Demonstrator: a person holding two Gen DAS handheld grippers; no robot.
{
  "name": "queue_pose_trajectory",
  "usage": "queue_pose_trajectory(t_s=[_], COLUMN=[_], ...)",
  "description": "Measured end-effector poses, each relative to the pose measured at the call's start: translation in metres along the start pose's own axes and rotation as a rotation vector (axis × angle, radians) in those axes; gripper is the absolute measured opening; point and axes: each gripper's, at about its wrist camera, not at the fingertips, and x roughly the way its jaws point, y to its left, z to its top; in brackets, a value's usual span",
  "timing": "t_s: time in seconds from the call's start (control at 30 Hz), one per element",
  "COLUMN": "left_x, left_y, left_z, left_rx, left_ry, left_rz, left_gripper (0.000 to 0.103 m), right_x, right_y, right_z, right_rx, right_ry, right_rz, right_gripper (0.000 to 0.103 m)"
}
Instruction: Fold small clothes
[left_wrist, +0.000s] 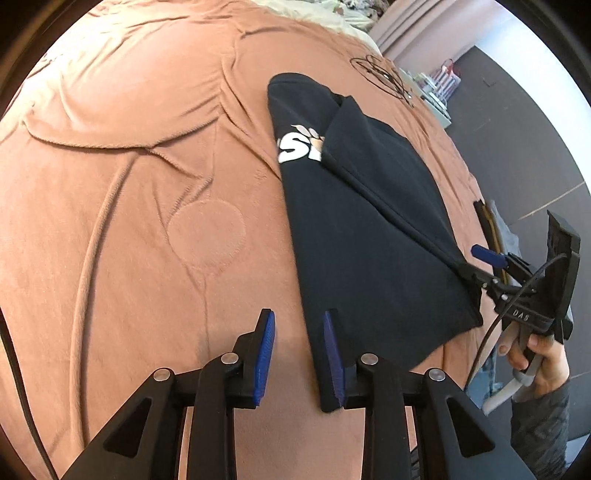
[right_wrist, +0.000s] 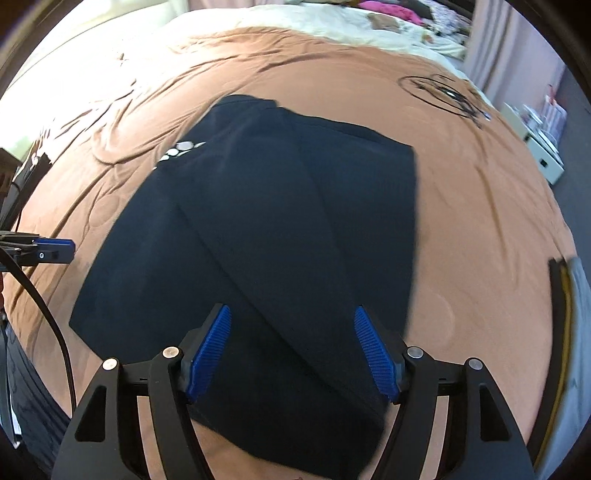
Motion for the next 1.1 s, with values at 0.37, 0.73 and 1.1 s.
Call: queue_pose_trajectory(t_s=[0.37,0.73,1.1], left_x=[-0.005,0.002,0.015], left_y=[0.034,0.037,0.018], left_z=[0.015,0.035,0.062], left_rx=[-0.051,-0.066,-0.028], left_ry=[-0.019,-0.022,-0.009], left_rz=[0.002,0.018,0.048], left_gripper=[0.029,0.029,0.029], right_x=[0.058,0.085,0.096], right_y=[0.001,-0.029,-0.088], right_z=[0.048,0.073,0.077], right_rx=[-0.059,0.021,0.166], right_ry=[0.065,0.056,0.039], right_rz=[-0.055,-0.035,-0.036], right_gripper=[0.074,0.074,0.074])
